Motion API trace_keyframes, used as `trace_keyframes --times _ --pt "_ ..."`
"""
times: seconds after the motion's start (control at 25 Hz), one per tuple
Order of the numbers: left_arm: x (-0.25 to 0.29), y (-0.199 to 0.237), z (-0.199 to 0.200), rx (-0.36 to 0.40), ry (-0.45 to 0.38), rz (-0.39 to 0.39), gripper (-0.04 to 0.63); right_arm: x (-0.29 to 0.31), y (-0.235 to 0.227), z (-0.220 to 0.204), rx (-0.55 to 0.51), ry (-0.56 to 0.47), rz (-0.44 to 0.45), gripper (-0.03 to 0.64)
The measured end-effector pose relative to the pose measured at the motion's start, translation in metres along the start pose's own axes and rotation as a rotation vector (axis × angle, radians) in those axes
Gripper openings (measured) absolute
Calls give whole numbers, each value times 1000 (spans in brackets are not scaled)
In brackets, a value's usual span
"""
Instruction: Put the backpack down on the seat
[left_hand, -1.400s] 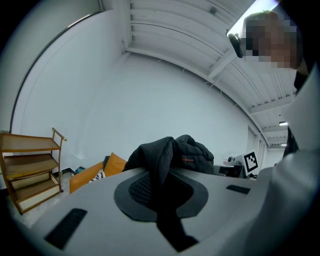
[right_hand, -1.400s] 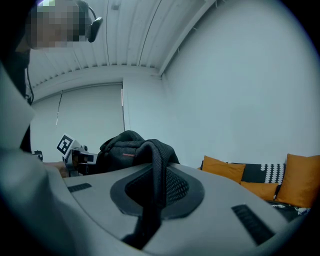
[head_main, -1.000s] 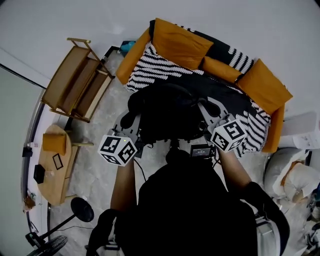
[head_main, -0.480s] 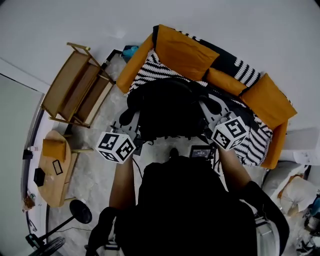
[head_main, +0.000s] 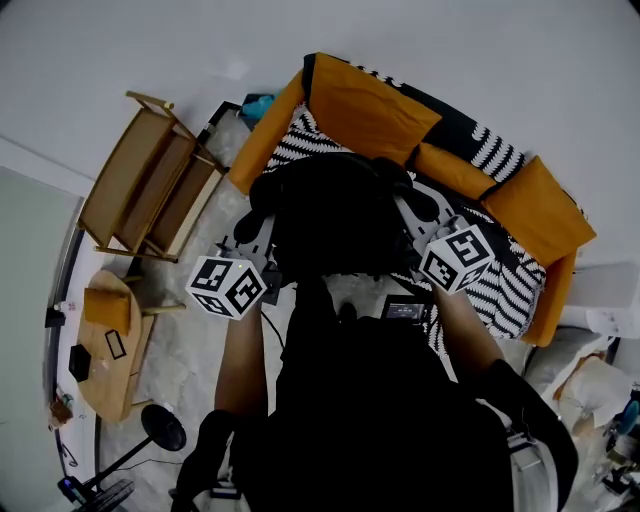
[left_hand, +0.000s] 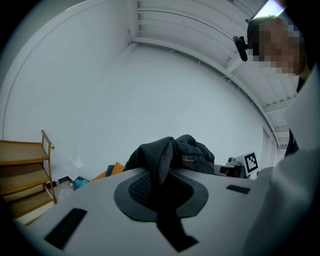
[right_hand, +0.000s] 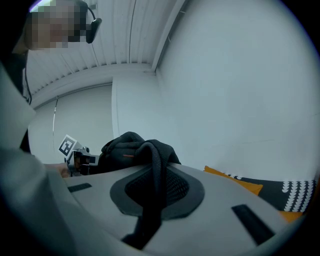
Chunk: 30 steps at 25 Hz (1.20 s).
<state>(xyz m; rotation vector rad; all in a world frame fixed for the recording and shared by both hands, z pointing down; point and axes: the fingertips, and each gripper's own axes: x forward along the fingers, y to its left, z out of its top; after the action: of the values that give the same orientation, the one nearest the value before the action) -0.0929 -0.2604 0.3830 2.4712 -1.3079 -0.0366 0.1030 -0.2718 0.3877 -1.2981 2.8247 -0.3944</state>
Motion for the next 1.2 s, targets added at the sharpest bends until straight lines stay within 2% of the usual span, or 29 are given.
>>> trace_keyframes --times 0.28,0.64,0.92,1.2 --pt "31 34 8 -12 14 -7 32 41 -22 2 10 21 -14 44" --pt "91 105 28 -32 58 -16 32 129 -62 10 36 53 -33 44" --pt "131 163 20 -52 103 -11 32 189 -88 -8 46 92 -46 44" --pt "175 215 7 -112 130 -10 32 246 -123 -31 83 124 -60 44"
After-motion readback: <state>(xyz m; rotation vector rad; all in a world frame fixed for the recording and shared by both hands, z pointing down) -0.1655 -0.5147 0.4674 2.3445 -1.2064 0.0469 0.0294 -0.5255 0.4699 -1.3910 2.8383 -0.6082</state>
